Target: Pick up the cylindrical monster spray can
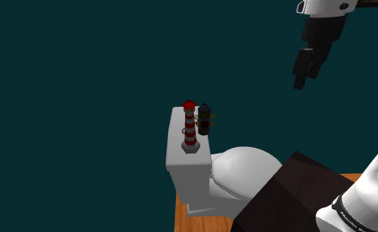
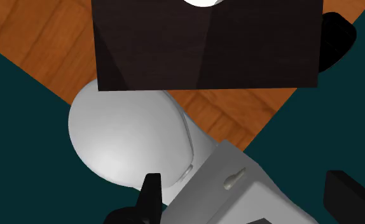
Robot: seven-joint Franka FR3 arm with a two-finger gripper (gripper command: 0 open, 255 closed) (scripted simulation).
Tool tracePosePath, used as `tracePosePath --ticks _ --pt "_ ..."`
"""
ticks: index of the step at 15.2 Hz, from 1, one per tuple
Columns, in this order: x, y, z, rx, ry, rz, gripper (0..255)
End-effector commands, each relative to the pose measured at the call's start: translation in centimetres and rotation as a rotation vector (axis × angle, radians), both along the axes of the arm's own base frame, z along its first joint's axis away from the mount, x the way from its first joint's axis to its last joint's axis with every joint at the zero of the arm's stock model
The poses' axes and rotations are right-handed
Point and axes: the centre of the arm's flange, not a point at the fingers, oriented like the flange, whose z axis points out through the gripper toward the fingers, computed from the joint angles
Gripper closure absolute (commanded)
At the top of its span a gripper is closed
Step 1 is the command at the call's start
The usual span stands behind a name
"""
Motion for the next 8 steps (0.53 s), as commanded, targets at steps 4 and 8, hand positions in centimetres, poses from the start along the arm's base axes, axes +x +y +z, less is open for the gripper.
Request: tracePosePath --ticks 4,8 --pt "1.4 -2.2 -2.7 0.018 -0.04 0.09 0" --pt "3.7 -4.9 -6.2 0.042 -0.093 0.209 0"
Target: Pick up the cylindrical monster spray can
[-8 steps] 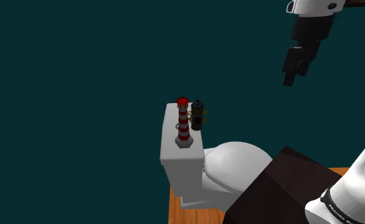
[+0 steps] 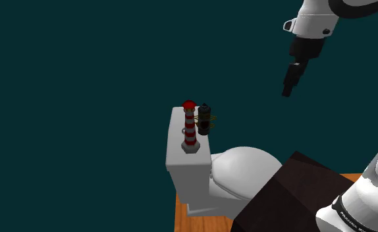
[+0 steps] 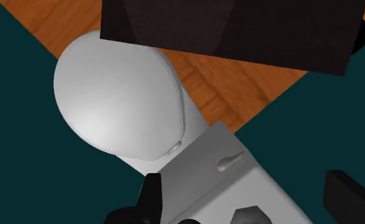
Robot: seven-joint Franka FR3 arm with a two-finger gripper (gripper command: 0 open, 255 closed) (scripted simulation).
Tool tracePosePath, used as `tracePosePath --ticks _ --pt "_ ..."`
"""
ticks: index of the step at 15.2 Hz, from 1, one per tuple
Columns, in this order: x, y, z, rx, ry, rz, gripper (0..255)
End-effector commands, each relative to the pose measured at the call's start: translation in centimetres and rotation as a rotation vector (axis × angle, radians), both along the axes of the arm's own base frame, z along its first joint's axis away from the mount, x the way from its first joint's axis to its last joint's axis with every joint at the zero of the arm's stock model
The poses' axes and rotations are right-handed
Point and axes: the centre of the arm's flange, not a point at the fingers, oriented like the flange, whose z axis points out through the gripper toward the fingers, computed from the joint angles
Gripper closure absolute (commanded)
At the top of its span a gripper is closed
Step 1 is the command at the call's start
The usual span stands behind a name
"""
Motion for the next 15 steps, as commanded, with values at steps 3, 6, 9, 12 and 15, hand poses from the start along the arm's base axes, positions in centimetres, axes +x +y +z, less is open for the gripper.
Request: tracePosePath --ticks 3,6,9,12,15 --pt "2.8 -2.5 -3.7 0.023 -0.056 0.124 0" --pt "5.1 -4.0 -6.3 0.041 -0.096 0.214 0" --pt "7.6 -5.2 -8.8 0.059 -0.136 0.303 0" --pt "10.4 -6.2 -11.2 0.077 -0.176 0.393 0" --pt "13.3 -6.8 -13.4 0.095 -0.216 0.483 0"
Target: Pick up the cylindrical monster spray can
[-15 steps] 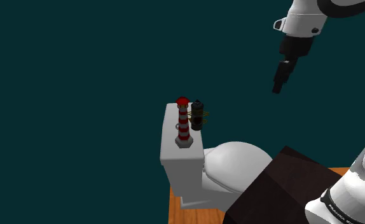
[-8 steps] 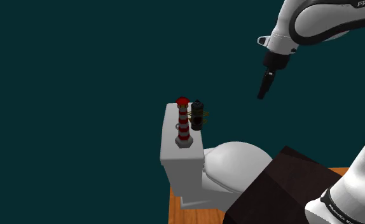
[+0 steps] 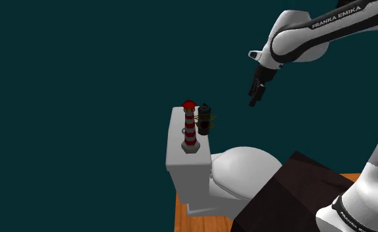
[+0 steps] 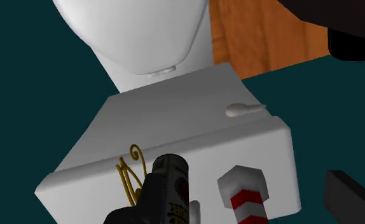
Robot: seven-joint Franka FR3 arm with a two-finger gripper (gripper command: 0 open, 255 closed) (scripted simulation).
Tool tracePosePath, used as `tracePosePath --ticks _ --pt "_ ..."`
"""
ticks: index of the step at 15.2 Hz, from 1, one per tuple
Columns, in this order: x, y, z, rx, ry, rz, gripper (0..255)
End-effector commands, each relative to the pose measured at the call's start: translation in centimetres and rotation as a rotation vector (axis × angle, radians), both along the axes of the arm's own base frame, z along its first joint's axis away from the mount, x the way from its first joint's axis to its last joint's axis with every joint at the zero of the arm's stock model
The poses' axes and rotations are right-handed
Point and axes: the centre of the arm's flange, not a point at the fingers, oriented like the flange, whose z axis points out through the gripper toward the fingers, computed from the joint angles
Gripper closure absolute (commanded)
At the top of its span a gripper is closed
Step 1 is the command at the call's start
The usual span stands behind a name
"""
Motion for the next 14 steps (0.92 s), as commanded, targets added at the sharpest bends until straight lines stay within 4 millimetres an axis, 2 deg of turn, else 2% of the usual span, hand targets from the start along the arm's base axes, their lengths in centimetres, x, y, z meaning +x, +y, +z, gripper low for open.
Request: tracePosePath --ticks 1,8,14 --pt "2.0 -0.5 -1.7 0.009 -0.03 0.064 0" --pt "9.3 -0.5 -6.5 0.051 -0.123 0.273 0" --pt "15.8 0.8 -10.1 0.087 -0.203 0.452 0"
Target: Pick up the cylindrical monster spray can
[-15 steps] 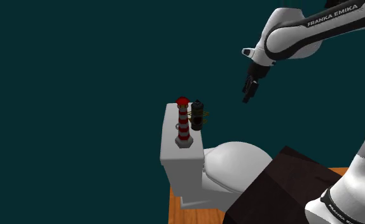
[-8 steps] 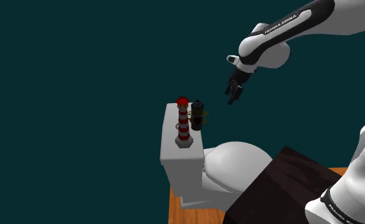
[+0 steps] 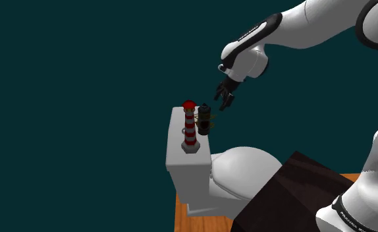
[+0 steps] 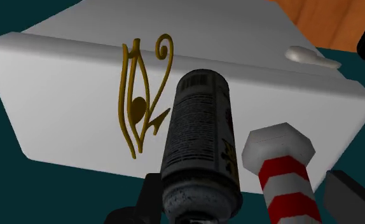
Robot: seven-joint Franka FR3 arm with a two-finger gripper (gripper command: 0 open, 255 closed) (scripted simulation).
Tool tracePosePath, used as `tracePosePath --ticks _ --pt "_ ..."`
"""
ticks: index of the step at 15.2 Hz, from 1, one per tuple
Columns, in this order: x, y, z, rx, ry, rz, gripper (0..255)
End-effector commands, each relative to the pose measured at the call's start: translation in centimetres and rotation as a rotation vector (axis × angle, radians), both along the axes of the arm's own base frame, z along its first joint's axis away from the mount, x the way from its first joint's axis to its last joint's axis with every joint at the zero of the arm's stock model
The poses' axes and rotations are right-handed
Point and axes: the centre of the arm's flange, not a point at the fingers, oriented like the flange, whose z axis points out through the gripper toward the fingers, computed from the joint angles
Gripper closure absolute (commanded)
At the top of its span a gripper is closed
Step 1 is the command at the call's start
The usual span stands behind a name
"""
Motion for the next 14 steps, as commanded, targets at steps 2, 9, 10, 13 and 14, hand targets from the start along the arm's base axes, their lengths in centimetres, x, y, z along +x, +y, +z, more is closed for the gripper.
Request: tracePosePath --ticks 2,9,10,13,14 --pt "3.5 1.1 -1.8 0.021 -0.043 0.094 0" --pt "4.4 1.5 -5.4 0.026 -0.055 0.121 0" --pt "4.4 1.5 -6.0 0.026 -0.055 0.121 0" --pt "4.5 1.4 -6.3 0.026 -0.055 0.121 255" --pt "4.5 1.4 -6.2 0.026 -0.055 0.121 255"
